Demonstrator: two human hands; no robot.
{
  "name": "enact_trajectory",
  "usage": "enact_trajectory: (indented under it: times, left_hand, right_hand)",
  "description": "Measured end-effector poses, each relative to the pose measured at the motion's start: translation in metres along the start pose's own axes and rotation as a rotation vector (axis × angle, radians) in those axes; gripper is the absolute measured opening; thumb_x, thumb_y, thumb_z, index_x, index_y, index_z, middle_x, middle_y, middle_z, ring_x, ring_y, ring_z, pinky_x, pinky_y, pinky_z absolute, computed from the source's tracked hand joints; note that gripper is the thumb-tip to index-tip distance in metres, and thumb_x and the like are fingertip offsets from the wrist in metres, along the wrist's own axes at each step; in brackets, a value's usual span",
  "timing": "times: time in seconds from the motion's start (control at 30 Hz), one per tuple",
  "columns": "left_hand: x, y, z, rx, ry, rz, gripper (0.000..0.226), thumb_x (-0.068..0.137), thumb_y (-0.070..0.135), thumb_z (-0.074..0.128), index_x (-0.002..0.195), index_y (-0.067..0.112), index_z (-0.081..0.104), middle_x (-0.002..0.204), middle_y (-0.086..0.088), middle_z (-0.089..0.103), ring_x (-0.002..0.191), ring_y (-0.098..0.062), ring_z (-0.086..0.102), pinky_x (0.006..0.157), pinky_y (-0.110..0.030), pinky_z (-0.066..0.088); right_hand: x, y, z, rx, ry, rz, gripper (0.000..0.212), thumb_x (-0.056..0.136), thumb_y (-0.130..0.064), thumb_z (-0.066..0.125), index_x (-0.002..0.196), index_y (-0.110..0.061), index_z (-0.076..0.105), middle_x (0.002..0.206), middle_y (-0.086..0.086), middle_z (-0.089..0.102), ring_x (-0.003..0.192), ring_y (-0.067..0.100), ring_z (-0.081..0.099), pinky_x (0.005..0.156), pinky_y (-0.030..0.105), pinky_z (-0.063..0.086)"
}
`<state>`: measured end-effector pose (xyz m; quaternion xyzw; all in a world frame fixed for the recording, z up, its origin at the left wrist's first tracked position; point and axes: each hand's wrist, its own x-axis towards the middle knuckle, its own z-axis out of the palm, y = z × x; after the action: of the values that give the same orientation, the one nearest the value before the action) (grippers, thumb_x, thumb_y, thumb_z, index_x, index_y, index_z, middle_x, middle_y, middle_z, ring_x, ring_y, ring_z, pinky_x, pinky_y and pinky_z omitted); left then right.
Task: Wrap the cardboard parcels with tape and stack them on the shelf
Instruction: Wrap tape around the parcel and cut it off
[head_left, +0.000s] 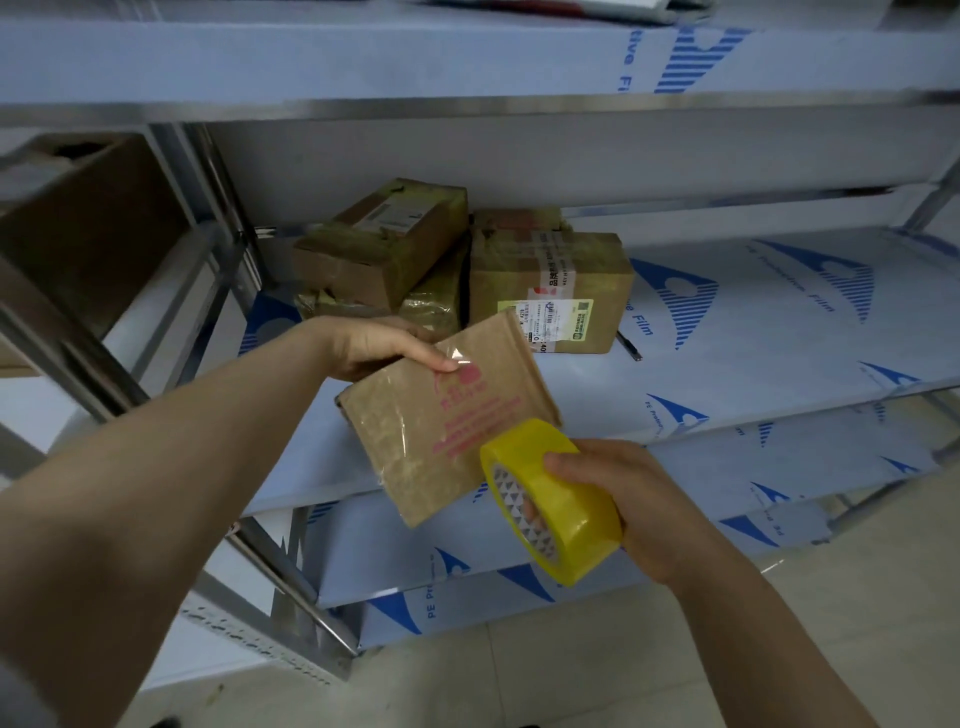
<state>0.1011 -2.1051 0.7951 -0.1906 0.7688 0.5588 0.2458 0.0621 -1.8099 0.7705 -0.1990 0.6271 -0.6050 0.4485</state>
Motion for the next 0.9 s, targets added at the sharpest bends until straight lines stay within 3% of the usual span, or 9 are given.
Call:
enact_trajectory:
  times: [0.07, 0.13, 0.27, 0.37, 0.43, 0.5, 0.6, 0.73, 0.9]
  left_hand:
    - [-0.003, 0.006, -0.002, 0.073, 0.085, -0.012, 0.052, 0.070, 0.044, 0.075, 0.115, 0.019, 0.065, 0.105, -0.003, 0.073, 0.096, -0.020, 0.070, 0.075, -0.030, 0.057]
    - [-0.005, 0.014, -0.004, 0.240, 0.305, 0.006, 0.054, 0.064, 0.054, 0.076, 0.109, 0.025, 0.070, 0.101, 0.002, 0.073, 0.093, -0.017, 0.070, 0.078, -0.029, 0.055]
    - [0.000, 0.015, 0.015, 0.853, 0.740, 0.129, 0.064, 0.083, 0.055, 0.061, 0.138, 0.024, 0.048, 0.137, -0.004, 0.052, 0.124, -0.025, 0.048, 0.100, -0.037, 0.039]
    - [-0.002, 0.000, 0.033, 0.854, 0.605, -0.046, 0.096, 0.080, 0.062, 0.057, 0.152, 0.029, 0.002, 0.160, -0.010, -0.004, 0.146, -0.027, -0.004, 0.115, -0.049, -0.004]
    - [-0.011, 0.000, 0.030, 0.719, 0.535, -0.121, 0.119, 0.066, 0.065, 0.062, 0.151, 0.024, -0.010, 0.154, -0.012, -0.029, 0.142, -0.027, -0.026, 0.114, -0.048, -0.012]
    - [-0.020, 0.007, 0.025, 0.694, 0.481, -0.114, 0.126, 0.055, 0.060, 0.061, 0.151, 0.021, -0.009, 0.153, -0.010, -0.031, 0.141, -0.025, -0.029, 0.114, -0.046, -0.013]
    - [-0.024, 0.012, 0.028, 0.867, 0.391, -0.143, 0.138, 0.056, 0.062, 0.074, 0.148, 0.023, -0.021, 0.152, -0.009, -0.034, 0.140, -0.026, -0.029, 0.112, -0.049, -0.014]
    - [-0.019, -0.002, 0.052, 1.146, 0.432, -0.276, 0.170, 0.028, 0.084, 0.071, 0.132, 0.019, -0.046, 0.137, -0.007, -0.053, 0.128, -0.023, -0.045, 0.108, -0.060, -0.019]
    - [-0.007, -0.001, 0.072, 1.164, 0.529, -0.174, 0.159, 0.044, 0.069, 0.078, 0.140, 0.013, -0.035, 0.153, -0.011, -0.031, 0.142, -0.031, -0.025, 0.112, -0.060, -0.004]
  right_hand:
    - [0.004, -0.008, 0.005, -0.015, 0.074, -0.001, 0.042, 0.056, -0.030, 0.083, 0.092, -0.011, 0.076, 0.093, 0.013, 0.074, 0.088, 0.030, 0.071, 0.077, 0.040, 0.058]
    - [0.012, -0.017, 0.013, -0.014, 0.141, 0.000, 0.052, 0.059, -0.038, 0.075, 0.100, -0.006, 0.072, 0.095, 0.014, 0.074, 0.092, 0.031, 0.070, 0.086, 0.047, 0.055]
    - [0.032, -0.037, 0.030, -0.063, 0.218, -0.012, 0.041, 0.075, -0.045, 0.073, 0.096, -0.010, 0.070, 0.091, 0.011, 0.074, 0.085, 0.027, 0.072, 0.082, 0.046, 0.057]
    - [0.041, -0.045, 0.033, -0.037, 0.215, -0.008, 0.035, 0.076, -0.044, 0.074, 0.091, -0.013, 0.070, 0.090, 0.012, 0.074, 0.083, 0.028, 0.072, 0.079, 0.045, 0.058]
    - [0.040, -0.044, 0.032, -0.018, 0.157, 0.004, 0.022, 0.080, -0.032, 0.071, 0.088, -0.012, 0.070, 0.086, 0.013, 0.074, 0.078, 0.027, 0.072, 0.072, 0.042, 0.060]
    - [0.039, -0.041, 0.029, -0.014, 0.128, -0.007, 0.013, 0.082, -0.023, 0.069, 0.080, -0.010, 0.072, 0.076, 0.012, 0.074, 0.065, 0.023, 0.072, 0.057, 0.035, 0.059]
    - [0.040, -0.042, 0.024, -0.012, 0.213, -0.028, 0.013, 0.082, -0.025, 0.071, 0.089, -0.013, 0.070, 0.085, 0.013, 0.074, 0.079, 0.029, 0.072, 0.074, 0.044, 0.059]
    - [0.041, -0.044, 0.023, -0.005, 0.225, -0.052, 0.010, 0.084, -0.026, 0.070, 0.089, -0.018, 0.066, 0.089, 0.010, 0.073, 0.082, 0.028, 0.071, 0.078, 0.044, 0.058]
    - [0.031, -0.051, 0.027, 0.000, 0.198, -0.060, 0.018, 0.087, -0.023, 0.067, 0.097, -0.007, 0.064, 0.069, 0.007, 0.072, 0.058, 0.020, 0.070, 0.054, 0.031, 0.058]
